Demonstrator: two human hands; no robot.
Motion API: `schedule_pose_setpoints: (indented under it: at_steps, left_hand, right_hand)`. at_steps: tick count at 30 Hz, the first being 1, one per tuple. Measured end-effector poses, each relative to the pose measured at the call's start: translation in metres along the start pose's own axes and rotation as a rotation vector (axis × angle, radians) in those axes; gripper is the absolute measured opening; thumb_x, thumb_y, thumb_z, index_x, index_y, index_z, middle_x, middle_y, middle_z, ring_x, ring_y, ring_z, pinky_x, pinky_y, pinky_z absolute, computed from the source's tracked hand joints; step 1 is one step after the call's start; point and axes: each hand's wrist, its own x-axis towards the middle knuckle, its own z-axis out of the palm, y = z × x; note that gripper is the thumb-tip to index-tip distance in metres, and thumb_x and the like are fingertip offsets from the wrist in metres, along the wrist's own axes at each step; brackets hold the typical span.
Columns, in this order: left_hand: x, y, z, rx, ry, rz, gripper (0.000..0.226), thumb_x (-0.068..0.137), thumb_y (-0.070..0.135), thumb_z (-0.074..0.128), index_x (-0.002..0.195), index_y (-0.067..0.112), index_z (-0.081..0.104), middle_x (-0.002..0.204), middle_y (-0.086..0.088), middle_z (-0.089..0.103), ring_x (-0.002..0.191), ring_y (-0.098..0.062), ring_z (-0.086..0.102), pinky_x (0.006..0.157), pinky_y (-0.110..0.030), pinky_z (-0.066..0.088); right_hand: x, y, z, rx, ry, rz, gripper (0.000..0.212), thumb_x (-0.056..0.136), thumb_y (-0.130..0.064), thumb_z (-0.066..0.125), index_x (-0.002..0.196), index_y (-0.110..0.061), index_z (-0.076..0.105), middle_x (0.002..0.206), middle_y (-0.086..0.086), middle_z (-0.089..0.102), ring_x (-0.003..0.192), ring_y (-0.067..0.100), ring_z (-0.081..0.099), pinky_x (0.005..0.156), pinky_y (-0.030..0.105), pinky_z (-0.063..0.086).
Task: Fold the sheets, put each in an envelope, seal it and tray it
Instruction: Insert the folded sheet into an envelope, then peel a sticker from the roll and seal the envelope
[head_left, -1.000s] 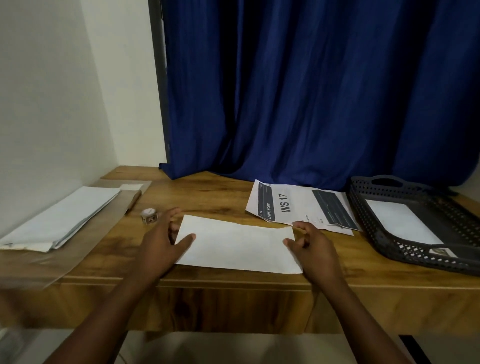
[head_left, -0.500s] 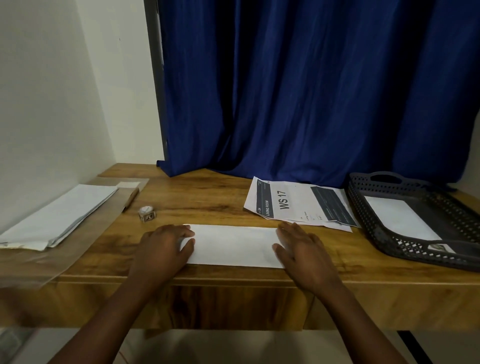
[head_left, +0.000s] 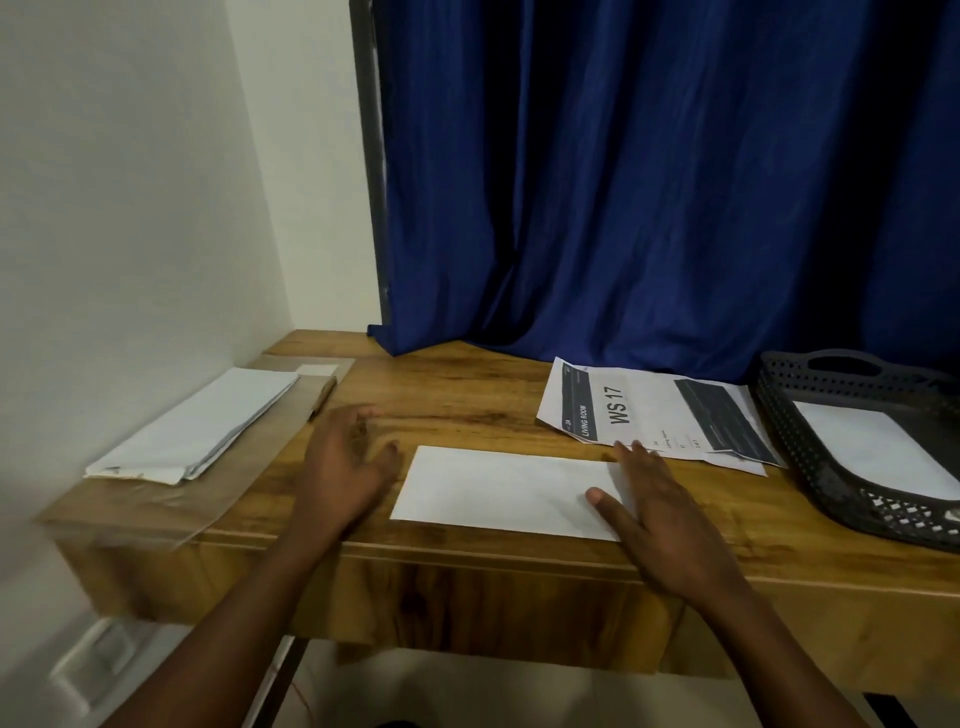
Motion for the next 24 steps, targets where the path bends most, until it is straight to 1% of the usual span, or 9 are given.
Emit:
schedule_pose_setpoints:
  at_steps: [4,7,9,11,15,18,20,22,24]
  left_hand:
    - [0.027,-0.024,-0.016,-0.013,0.026,-0.162,0.062,0.081,0.035,0.082,0.135,0.024,0.055,0.133,-0.001,0.054,0.121,-0.020,0.054,0.101,-0.039,0.048]
    - [0.042,-0.033,-0.016,0.100,-0.058,-0.196,0.086,0.073,0.041,0.087,0.145,0.013,0.047,0.133,-0.007,0.057,0.120,-0.025,0.056,0.099,-0.042,0.050]
    - [0.053,-0.037,-0.013,0.178,-0.108,-0.232,0.099,0.067,0.050,0.088,0.147,0.012,0.043,0.134,-0.010,0.058,0.120,-0.028,0.057,0.098,-0.043,0.050]
    - [0.062,-0.038,-0.009,0.250,-0.131,-0.271,0.103,0.066,0.058,0.085,0.147,0.013,0.040,0.134,-0.014,0.057,0.121,-0.031,0.055,0.099,-0.045,0.049]
    - [0.070,-0.030,-0.003,0.435,-0.181,-0.273,0.084,0.075,0.062,0.075,0.141,0.018,0.049,0.131,-0.011,0.058,0.120,-0.030,0.054,0.100,-0.042,0.047]
    - [0.079,-0.031,-0.002,0.447,-0.274,-0.273,0.076,0.068,0.062,0.073,0.134,0.030,0.053,0.128,-0.005,0.059,0.115,-0.027,0.056,0.094,-0.042,0.052]
    - [0.083,-0.030,-0.006,0.434,-0.338,-0.280,0.060,0.067,0.055,0.075,0.120,0.033,0.059,0.115,-0.002,0.062,0.104,-0.023,0.060,0.088,-0.042,0.057]
    - [0.083,-0.024,-0.010,0.387,-0.370,-0.266,0.036,0.074,0.039,0.078,0.105,0.027,0.065,0.097,0.002,0.067,0.091,-0.016,0.064,0.081,-0.037,0.059]
    - [0.087,-0.017,-0.014,0.346,-0.371,-0.254,0.022,0.078,0.029,0.078,0.096,0.024,0.066,0.089,0.003,0.068,0.088,-0.015,0.065,0.075,-0.031,0.057]
  right_hand:
    - [0.002,0.001,0.003,0.014,0.008,0.022,0.103,0.076,-0.096,0.013,0.160,-0.038,0.005,0.170,-0.010,0.006,0.156,0.015,0.012,0.123,0.043,0.020]
    - [0.002,0.000,0.003,0.015,0.017,0.041,0.108,0.071,-0.098,0.008,0.160,-0.037,0.009,0.169,-0.008,0.014,0.154,0.016,0.020,0.123,0.042,0.024]
    - [0.002,-0.002,0.002,-0.002,0.012,0.050,0.104,0.075,-0.097,0.012,0.160,-0.036,0.012,0.168,-0.007,0.019,0.152,0.018,0.026,0.122,0.043,0.026]
    - [0.002,-0.002,0.001,-0.024,0.014,0.049,0.098,0.081,-0.092,0.018,0.160,-0.035,0.014,0.167,-0.006,0.022,0.151,0.018,0.028,0.122,0.043,0.027]
    - [0.002,-0.001,0.000,-0.036,0.005,0.054,0.097,0.080,-0.093,0.018,0.159,-0.036,0.018,0.165,-0.007,0.027,0.149,0.017,0.032,0.121,0.042,0.029]
    - [0.002,-0.002,0.000,-0.039,0.008,0.046,0.093,0.082,-0.088,0.024,0.158,-0.035,0.021,0.164,-0.007,0.030,0.148,0.017,0.033,0.121,0.041,0.030]
    - [0.001,-0.004,-0.002,-0.045,0.003,0.047,0.092,0.083,-0.087,0.025,0.158,-0.035,0.021,0.164,-0.007,0.030,0.148,0.016,0.033,0.121,0.040,0.028]
    - [0.000,-0.006,-0.004,-0.054,-0.011,0.046,0.090,0.084,-0.086,0.025,0.158,-0.035,0.020,0.165,-0.007,0.028,0.149,0.016,0.032,0.122,0.039,0.027]
    - [0.000,-0.007,-0.005,-0.061,-0.021,0.047,0.091,0.083,-0.085,0.024,0.158,-0.035,0.020,0.165,-0.007,0.027,0.150,0.016,0.030,0.122,0.039,0.025]
